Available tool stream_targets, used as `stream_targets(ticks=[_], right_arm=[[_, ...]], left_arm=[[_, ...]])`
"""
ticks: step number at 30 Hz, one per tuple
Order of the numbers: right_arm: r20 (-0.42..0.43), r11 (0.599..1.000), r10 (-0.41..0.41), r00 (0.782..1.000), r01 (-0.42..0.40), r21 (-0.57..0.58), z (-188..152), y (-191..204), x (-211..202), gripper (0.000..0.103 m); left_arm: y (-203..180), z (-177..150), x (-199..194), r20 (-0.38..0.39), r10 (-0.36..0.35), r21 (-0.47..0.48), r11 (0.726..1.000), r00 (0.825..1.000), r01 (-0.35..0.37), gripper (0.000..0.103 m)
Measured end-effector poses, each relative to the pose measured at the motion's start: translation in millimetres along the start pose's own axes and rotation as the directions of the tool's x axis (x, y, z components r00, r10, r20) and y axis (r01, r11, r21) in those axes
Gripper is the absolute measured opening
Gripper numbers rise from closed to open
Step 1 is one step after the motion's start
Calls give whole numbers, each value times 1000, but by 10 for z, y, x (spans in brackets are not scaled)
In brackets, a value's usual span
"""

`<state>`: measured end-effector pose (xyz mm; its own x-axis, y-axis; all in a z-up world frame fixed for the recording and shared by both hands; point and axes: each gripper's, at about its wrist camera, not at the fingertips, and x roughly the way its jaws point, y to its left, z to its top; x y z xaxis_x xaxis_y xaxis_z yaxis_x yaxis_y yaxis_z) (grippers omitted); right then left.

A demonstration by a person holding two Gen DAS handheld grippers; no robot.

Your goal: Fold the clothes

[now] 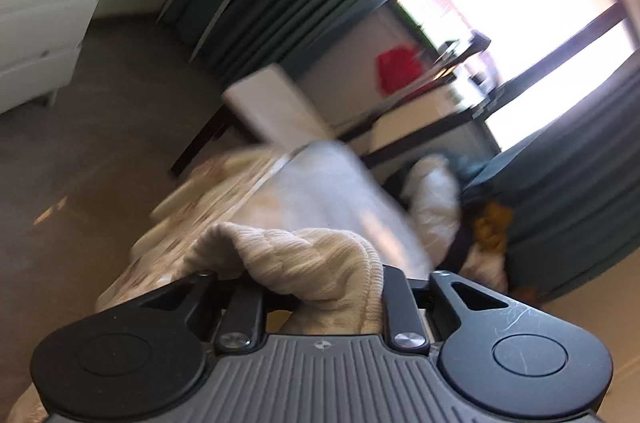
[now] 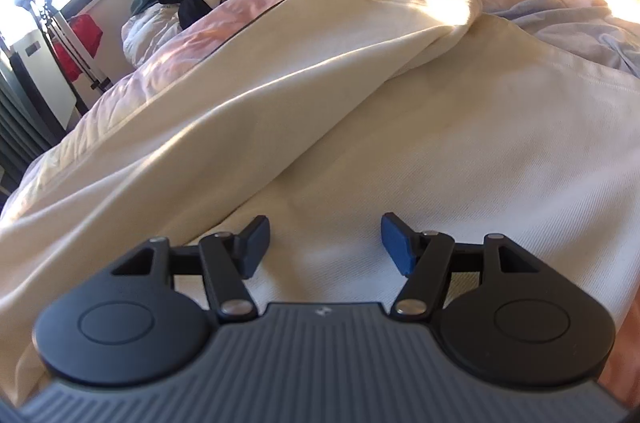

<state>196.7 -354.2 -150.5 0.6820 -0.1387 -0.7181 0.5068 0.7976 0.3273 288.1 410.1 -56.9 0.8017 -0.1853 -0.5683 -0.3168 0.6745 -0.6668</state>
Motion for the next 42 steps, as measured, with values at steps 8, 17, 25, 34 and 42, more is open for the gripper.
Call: stream_targets(ticks=[8,17,25,34,42], right_arm=[[17,999,-21,1000,22,-35,3,58,42,65],[29,1000,23,999,-23,1,53,-52,-133,64],[67,998,61,996,-59,-23,70,-163,-427,64],[82,994,104,991,-106,18,175,-340,-658,64],[207,947,45,977,-108,302,424,-1044,-906,66]], left_arm=[[201,-97,-189,-13,46,-21,999,999,-46,70],[-115,-697,-1554,29,138,94,986,990,-140,85],[-204,-1757,-2049,-179,186,-43,980,966,-196,85],[23,-2389,-1921,-251,222,-285,913,942,-291,84],[56,-2466,-1825,-247,222,-316,901,943,-295,83]])
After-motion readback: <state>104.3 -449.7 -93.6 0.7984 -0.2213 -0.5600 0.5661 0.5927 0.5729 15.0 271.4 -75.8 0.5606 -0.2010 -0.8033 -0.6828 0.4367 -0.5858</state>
